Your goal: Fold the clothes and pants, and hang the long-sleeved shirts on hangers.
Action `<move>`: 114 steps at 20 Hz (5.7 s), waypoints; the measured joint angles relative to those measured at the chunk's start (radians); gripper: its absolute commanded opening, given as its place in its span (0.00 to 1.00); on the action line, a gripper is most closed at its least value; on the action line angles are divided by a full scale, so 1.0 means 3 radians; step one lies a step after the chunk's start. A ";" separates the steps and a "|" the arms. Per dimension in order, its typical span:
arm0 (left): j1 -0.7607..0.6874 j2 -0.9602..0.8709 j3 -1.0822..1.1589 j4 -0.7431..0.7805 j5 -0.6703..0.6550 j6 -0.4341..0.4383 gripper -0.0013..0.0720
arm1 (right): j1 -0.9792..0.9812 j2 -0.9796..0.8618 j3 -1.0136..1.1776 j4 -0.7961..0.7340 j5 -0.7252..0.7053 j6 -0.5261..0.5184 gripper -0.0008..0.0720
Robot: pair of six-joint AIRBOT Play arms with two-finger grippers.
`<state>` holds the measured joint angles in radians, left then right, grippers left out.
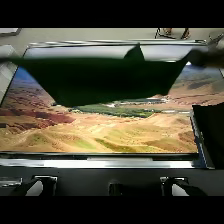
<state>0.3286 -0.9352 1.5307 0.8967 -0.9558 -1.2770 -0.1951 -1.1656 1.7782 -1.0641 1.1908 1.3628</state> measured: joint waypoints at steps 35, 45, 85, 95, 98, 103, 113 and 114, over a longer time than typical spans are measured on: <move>-0.0277 -0.2543 -0.0078 -0.0169 -0.0319 -0.0402 0.05 | 0.0327 -0.1940 -0.0603 -0.0006 -0.1116 0.1155 0.08; -0.0402 -0.2936 0.0354 -0.0188 -0.0365 -0.0393 0.05 | 0.0216 -0.2003 -0.0525 -0.0070 -0.1022 0.1289 0.08; 0.0317 -0.1367 -0.3052 0.0491 -0.1423 0.0230 0.50 | -0.0660 -0.0476 -0.2926 -0.0833 0.1244 0.0726 0.79; 0.0175 -0.1347 -0.3140 0.0370 -0.1138 0.0150 0.05 | -0.0660 -0.0345 -0.3530 -0.0762 0.1158 0.0576 0.86; 0.0170 -0.1321 -0.3142 0.0370 -0.1113 0.0151 0.05 | -0.0660 -0.0306 -0.3894 -0.0516 0.0940 0.0429 0.83; 0.0170 -0.1249 -0.3142 0.0397 -0.1085 0.0154 0.05 | -0.0660 -0.0287 -0.4184 -0.0014 0.0635 0.0287 0.08; 0.0146 -0.1305 -0.2185 0.0085 -0.1291 0.0006 0.05 | -0.0655 -0.0392 -0.2763 0.0287 0.0746 0.0403 0.08; 0.0127 -0.1399 -0.1999 0.0041 -0.1280 -0.0034 0.05 | -0.0632 -0.0504 -0.2523 0.0300 0.0720 0.0453 0.08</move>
<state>0.3668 -1.3548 0.9310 0.9089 -1.3399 -1.2873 -0.3847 -1.3167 1.0214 -0.9741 1.4067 1.4986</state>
